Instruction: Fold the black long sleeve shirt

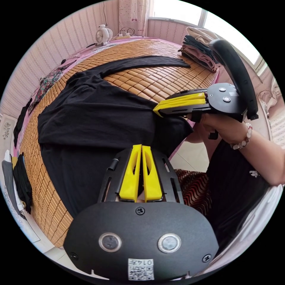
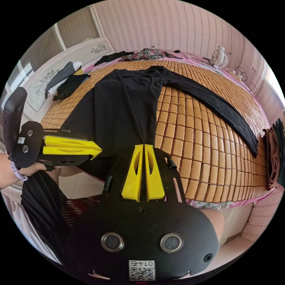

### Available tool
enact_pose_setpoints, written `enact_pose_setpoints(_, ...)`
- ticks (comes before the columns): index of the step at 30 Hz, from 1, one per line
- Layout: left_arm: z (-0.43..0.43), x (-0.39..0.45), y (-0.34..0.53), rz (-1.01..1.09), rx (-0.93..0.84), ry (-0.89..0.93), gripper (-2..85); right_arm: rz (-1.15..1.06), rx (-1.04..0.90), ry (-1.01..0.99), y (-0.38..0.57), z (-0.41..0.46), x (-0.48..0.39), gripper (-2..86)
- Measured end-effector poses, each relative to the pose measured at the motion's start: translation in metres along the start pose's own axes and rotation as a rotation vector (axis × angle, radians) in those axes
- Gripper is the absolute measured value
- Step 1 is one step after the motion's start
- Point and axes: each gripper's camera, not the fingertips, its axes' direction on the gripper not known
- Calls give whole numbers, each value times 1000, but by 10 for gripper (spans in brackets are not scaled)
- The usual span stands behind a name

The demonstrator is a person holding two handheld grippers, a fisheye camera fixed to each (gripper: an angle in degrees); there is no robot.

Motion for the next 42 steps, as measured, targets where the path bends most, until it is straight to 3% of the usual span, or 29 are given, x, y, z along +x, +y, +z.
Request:
enact_pose_setpoints(8,-9,-3,10,-136,-7,105,-4,107,38,-118,13,-21,40,9)
enact_pose_setpoints(13,-38,8,-1,-107,96,166,21,266,397,-138,40,-75,85,12)
enact_pose_setpoints(17,-49,13,-31,-47,179,98,42,458,464,-16,47,-102,143,43)
enact_pose_setpoints(23,-43,15,-120,1,253,129,58,760,482,144,54,-106,251,82)
enact_pose_setpoints(31,-7,51,-266,147,289,130,68,882,561,234,64,-99,299,109)
enact_pose_setpoints(42,70,95,-384,307,189,90,76,1082,514,124,74,-93,344,73)
